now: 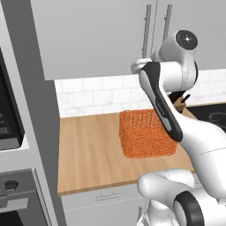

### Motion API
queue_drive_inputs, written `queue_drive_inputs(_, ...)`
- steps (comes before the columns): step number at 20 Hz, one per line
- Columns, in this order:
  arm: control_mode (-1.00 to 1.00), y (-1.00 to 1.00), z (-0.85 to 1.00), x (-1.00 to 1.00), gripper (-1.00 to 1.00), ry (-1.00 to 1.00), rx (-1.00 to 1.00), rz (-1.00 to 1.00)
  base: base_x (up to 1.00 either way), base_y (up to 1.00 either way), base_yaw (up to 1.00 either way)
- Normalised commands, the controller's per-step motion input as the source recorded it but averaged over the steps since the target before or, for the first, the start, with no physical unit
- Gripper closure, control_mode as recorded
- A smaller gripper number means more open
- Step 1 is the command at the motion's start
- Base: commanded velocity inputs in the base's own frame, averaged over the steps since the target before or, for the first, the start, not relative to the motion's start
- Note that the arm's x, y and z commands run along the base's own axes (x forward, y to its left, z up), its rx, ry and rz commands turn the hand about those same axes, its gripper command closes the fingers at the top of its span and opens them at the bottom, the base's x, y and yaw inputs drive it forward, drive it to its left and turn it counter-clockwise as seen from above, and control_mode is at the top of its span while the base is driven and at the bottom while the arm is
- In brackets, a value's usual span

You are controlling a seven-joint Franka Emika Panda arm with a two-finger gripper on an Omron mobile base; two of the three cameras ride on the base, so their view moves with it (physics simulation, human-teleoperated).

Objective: Open the cabinet, pick up the bread from the cabinet and place it in the basket. Then move the basket to the dining counter.

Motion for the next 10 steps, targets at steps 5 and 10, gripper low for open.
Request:
queue_drive_inputs(5,-1.0,0.12,0.58,0.25,-1.0,-0.11,0.0,-0.05,0.0,0.0,0.0)
queue_drive_inputs(10,-1.0,0.0,0.55,0.2,-1.0,0.0,0.06,-0.03,0.0,0.0,0.0)
